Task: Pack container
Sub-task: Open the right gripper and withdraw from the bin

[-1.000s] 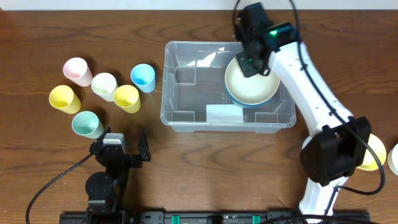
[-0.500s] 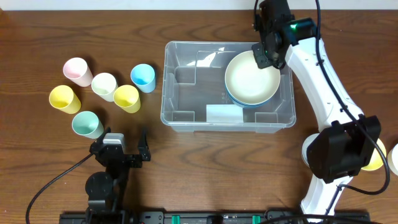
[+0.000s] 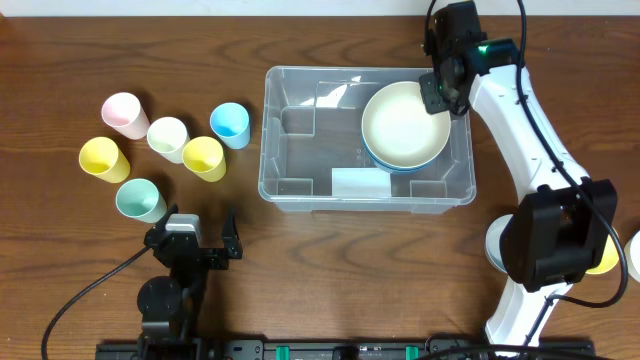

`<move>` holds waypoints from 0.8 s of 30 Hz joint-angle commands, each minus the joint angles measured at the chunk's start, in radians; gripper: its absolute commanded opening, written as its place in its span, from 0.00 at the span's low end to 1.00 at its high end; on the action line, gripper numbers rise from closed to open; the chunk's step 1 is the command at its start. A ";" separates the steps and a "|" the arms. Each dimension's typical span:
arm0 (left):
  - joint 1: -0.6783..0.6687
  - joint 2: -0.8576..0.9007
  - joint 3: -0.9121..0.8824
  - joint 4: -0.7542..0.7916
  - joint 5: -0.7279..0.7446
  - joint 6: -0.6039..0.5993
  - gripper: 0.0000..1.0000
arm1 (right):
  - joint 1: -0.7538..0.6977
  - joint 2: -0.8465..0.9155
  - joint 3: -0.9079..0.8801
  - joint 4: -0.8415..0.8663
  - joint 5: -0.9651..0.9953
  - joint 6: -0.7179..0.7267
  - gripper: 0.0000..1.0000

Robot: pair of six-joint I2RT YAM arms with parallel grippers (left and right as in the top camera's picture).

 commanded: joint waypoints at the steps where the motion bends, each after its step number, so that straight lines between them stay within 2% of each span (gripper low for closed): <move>1: -0.003 -0.006 -0.029 -0.010 -0.012 0.009 0.98 | -0.003 -0.015 -0.033 0.018 -0.009 0.003 0.05; 11: -0.003 -0.006 -0.029 -0.010 -0.012 0.009 0.98 | -0.003 -0.015 -0.107 0.079 -0.007 0.010 0.06; 16: -0.003 -0.006 -0.029 -0.010 -0.012 0.009 0.98 | -0.003 -0.019 -0.060 0.049 -0.008 0.010 0.04; 20: -0.003 -0.006 -0.029 -0.010 -0.012 0.009 0.98 | -0.002 -0.038 0.047 -0.036 -0.010 0.011 0.03; 22: -0.003 -0.006 -0.029 -0.010 -0.012 0.009 0.98 | -0.002 -0.053 0.121 -0.096 -0.019 0.011 0.09; 24: -0.003 -0.006 -0.029 -0.010 -0.012 0.009 0.98 | -0.004 -0.066 0.189 -0.155 -0.019 0.023 0.26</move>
